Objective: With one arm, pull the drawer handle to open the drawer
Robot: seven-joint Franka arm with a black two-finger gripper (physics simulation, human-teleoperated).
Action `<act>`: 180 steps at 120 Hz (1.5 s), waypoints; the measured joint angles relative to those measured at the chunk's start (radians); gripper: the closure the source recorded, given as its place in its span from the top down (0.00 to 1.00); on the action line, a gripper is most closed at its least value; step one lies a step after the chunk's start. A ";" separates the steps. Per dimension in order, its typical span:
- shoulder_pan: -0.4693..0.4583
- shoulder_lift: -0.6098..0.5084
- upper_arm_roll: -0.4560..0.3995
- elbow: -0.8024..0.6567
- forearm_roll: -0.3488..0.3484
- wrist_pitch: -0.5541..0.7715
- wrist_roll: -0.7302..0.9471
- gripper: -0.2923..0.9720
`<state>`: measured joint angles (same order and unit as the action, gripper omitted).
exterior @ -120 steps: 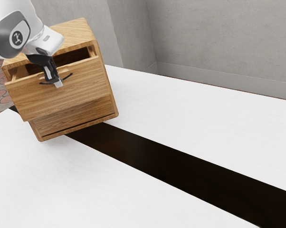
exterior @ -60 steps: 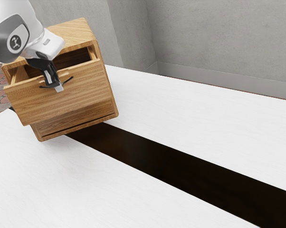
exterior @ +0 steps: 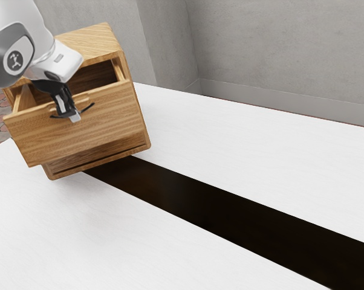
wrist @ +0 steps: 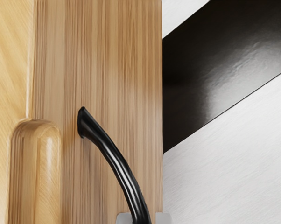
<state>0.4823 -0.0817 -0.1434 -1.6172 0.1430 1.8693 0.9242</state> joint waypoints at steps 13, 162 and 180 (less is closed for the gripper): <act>-0.004 -0.016 -0.001 -0.022 0.000 0.007 -0.006 0.15; -0.016 -0.190 -0.043 -0.202 -0.003 0.032 -0.072 0.15; -0.012 -0.195 -0.047 -0.204 -0.009 0.027 -0.075 0.23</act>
<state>0.4706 -0.2766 -0.1900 -1.8215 0.1338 1.8967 0.8488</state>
